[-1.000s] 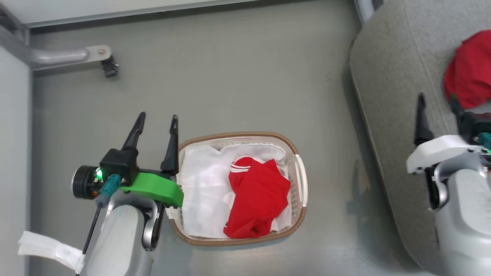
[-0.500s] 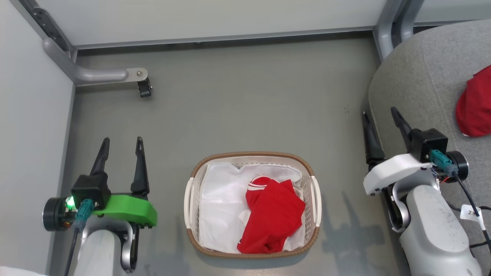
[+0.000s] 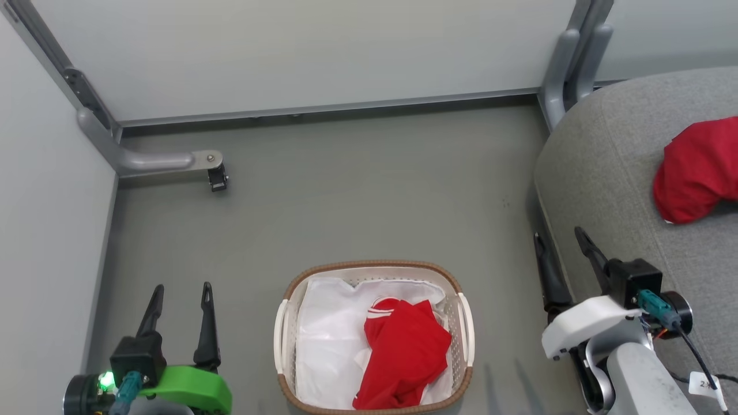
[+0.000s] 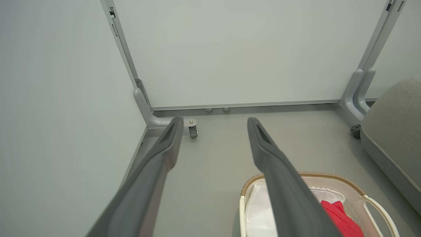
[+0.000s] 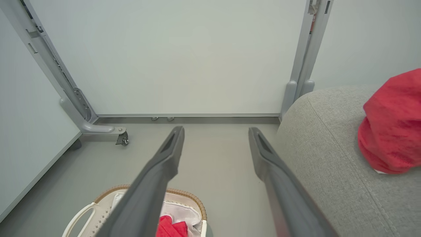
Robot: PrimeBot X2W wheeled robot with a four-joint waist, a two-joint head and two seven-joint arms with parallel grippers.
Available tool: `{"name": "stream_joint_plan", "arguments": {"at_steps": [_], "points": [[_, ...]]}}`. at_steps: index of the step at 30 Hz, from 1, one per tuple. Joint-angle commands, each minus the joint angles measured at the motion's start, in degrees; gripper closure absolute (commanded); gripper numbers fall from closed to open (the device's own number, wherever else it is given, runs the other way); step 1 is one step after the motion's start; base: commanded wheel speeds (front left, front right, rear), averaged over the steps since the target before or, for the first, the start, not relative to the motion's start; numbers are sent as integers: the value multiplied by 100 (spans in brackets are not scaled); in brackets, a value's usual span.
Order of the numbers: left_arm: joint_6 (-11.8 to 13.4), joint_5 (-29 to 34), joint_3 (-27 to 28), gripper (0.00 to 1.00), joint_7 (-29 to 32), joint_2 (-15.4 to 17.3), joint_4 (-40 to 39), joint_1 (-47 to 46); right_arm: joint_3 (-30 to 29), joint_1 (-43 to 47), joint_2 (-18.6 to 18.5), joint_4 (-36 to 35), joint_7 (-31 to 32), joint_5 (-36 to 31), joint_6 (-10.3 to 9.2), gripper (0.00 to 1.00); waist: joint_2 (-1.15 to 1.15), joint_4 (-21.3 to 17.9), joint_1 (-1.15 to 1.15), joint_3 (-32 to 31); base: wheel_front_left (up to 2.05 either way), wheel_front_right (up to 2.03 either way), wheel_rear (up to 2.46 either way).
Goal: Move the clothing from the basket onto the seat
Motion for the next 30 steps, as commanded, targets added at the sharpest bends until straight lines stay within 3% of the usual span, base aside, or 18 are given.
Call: {"name": "stream_joint_plan", "arguments": {"at_steps": [1, 16, 30], "points": [[17, -60, -10, 0, 4, 0, -19, 185, -6, 191, -21, -68, -1, 56, -8, 0, 0, -37, 0, -197, 0, 0, 0], [203, -418, -204, 0, 4, 1, -49, 610, 189, 611, -22, -148, -1, 85, -8, 0, 0, -131, 0, -268, 0, 0, 0], [-38, -884, -1072, 0, 3, 6, 854, -558, 293, -314, -22, -484, -1, 27, -8, 0, 0, -483, 0, 1153, 0, 0, 0]]}}
